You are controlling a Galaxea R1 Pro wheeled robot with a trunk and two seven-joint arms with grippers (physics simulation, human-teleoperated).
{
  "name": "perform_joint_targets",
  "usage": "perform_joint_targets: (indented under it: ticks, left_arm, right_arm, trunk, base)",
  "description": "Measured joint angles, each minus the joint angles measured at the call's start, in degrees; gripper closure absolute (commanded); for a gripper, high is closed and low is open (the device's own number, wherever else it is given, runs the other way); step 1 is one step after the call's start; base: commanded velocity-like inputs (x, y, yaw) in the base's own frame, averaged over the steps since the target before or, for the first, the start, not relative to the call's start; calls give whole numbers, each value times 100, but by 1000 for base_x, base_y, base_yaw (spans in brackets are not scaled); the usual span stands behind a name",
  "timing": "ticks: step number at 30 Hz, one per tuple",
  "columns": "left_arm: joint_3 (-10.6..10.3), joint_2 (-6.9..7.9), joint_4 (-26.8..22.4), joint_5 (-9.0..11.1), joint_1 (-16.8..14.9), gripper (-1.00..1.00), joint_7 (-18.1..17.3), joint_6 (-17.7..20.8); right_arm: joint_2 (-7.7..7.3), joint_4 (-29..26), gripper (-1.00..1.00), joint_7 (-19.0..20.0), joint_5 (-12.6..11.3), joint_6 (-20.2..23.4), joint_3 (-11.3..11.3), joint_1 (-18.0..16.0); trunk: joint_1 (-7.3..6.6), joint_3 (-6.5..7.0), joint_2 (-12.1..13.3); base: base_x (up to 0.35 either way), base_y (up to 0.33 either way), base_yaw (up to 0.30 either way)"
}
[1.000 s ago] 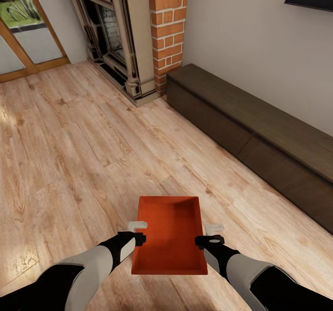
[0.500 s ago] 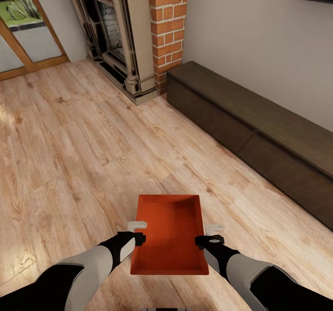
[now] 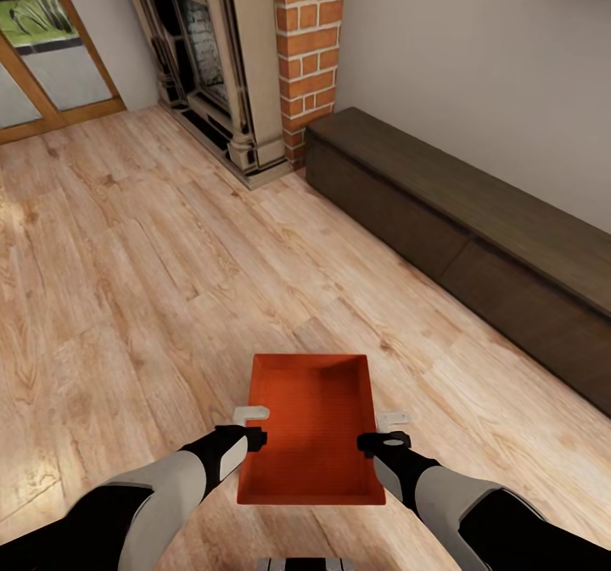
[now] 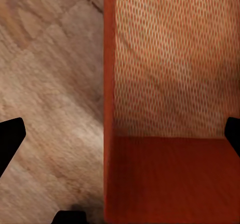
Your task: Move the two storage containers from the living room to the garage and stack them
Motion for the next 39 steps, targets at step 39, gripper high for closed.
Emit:
perform_joint_targets:
  ticks: [39]
  left_arm:
    - [0, 21, 0, 16, 0, -100, 0, 0]
  right_arm:
    - [-23, 0, -100, 230, 7, -8, -4, 0]
  trunk:
    - [660, -539, -1205]
  base:
    - [0, 0, 0]
